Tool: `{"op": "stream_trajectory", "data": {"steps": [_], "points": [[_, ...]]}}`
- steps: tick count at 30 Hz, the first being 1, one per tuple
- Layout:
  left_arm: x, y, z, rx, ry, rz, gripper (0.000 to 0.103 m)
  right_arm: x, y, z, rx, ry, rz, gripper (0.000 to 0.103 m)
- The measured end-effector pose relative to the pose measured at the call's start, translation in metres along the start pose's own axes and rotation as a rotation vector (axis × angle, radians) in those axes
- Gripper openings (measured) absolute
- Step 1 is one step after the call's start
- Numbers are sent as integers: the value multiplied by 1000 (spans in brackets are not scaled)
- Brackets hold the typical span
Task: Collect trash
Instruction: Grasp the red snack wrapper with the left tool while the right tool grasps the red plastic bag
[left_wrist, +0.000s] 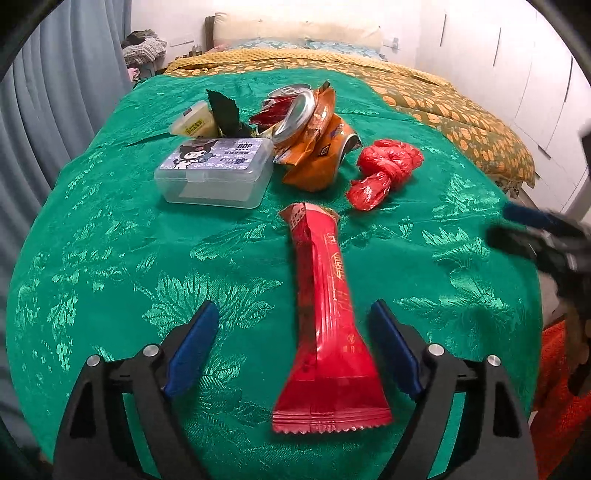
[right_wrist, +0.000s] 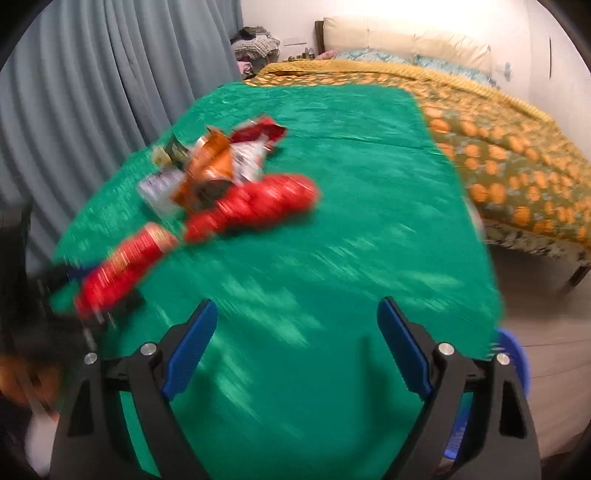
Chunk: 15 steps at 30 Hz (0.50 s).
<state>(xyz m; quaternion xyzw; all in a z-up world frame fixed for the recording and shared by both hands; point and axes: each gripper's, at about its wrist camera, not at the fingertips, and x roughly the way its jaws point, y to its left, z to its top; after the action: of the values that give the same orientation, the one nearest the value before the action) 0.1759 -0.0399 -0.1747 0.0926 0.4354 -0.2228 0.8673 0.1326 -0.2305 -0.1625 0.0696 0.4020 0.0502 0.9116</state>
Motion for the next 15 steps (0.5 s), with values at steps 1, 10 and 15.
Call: {"op": "stream_trajectory", "data": {"steps": [1, 10, 15], "points": [[0, 0, 0, -3, 0, 4, 84, 10, 10, 11, 12, 2, 2, 86], [0, 2, -1, -26, -6, 17, 85, 71, 33, 44, 57, 99, -118, 82], [1, 4, 0, -30, -8, 12, 85, 53, 13, 29, 16, 117, -100, 34]]}}
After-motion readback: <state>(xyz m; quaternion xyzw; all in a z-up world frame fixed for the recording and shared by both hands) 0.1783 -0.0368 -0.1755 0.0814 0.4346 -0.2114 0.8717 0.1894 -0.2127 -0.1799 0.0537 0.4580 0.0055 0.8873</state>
